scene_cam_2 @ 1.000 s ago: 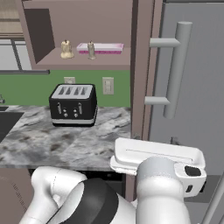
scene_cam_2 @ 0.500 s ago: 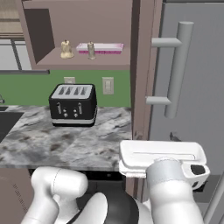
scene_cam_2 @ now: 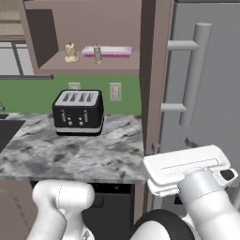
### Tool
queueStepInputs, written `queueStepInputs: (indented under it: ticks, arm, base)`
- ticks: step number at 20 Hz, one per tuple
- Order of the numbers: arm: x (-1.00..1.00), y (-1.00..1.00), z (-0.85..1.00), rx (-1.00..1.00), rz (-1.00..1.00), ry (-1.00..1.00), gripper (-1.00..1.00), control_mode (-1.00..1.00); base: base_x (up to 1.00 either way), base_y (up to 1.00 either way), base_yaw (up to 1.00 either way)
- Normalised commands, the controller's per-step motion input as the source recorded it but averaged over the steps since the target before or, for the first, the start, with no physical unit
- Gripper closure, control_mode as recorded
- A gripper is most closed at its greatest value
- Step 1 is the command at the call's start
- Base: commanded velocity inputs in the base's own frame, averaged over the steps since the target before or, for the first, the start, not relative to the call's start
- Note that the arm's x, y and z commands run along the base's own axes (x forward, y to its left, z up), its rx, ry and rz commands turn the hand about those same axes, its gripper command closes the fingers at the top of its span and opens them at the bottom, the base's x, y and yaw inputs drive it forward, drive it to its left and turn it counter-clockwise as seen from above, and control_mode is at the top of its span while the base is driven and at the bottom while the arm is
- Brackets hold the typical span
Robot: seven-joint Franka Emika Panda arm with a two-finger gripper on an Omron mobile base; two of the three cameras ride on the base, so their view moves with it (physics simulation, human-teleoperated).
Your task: Pick the candle and candle from the dining table and place them in the open cabinet. Close the cabinet after placing the objects.
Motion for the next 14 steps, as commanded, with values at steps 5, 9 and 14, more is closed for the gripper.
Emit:
queueStepInputs:
  ticks: [5,9,14]
  arm:
    - [0.08,0.03,-0.07,0.0,0.24,-0.02,-1.0,-1.0]
    - [0.05,0.12,-0.01,0.0,0.14,-0.06,-1.0,-1.0]
    - [0.19,0.3,0.0,-0.03,0.07,-0.07,-1.0,-1.0]
  base:
    - [0.0,0.0,0.0]
    - [0.0,0.0,0.0]
    - [0.0,0.0,0.0]
